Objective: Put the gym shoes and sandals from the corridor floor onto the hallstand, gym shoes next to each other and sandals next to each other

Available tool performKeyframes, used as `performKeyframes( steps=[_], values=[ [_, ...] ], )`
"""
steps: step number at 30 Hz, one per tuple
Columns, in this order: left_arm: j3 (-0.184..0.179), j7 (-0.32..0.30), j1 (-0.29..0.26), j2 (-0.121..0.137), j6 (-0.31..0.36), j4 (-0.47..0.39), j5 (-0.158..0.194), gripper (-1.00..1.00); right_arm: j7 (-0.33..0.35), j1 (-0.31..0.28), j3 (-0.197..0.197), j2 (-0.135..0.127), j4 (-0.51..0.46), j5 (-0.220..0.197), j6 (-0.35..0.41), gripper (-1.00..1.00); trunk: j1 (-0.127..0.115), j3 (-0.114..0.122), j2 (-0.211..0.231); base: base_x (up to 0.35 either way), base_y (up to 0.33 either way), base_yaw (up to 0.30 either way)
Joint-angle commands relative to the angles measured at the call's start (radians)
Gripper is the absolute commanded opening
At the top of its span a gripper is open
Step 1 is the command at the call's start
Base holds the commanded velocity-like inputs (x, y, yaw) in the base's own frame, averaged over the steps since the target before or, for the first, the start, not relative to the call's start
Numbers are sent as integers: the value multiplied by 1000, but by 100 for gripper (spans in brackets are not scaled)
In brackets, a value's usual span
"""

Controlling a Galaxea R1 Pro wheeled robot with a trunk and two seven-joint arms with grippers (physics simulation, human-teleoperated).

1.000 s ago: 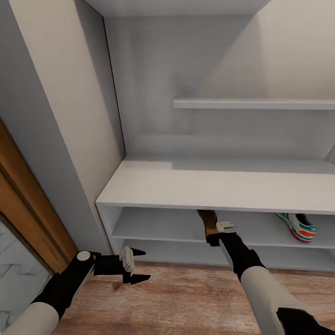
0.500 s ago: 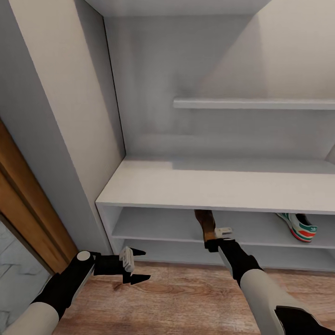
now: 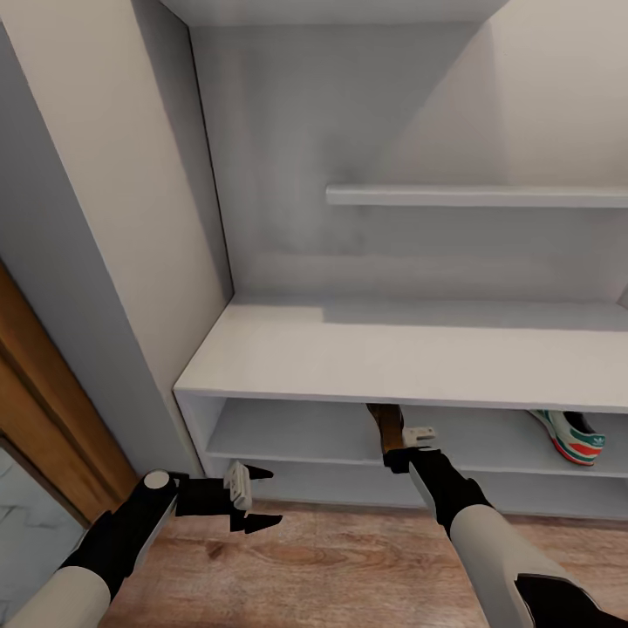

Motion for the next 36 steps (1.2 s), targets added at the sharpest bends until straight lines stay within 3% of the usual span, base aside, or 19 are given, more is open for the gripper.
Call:
performKeyframes(
  steps=[1,20,22,27,34,36],
  values=[
    [-1,-1,0,0,0,-1,-3,100,0,0,-6,1,-2,8,5,-100,0,-1,0,59,0,0],
    [-5,-1,0,-1,-1,0,-5,100,0,-1,-7,1,-2,8,6,-100,0,-1,0,90,0,0],
    [-23,-1,0,-4,-1,1,-5,100,0,-1,-7,1,-2,8,5,-100,0,-1,0,7,0,0],
    [-93,0,0,-27,0,5,-3,100,0,0,-8,1,-2,8,6,-100,0,-1,0,2,0,0],
    [-108,2,7,-98,-1,65,-5,100,0,0,-8,0,-2,8,5,-100,0,-1,0,0,0,0],
    [-108,2,7,-108,-1,70,-6,100,0,0,-8,0,-2,8,5,-100,0,-1,0,0,0,0]
  ],
)
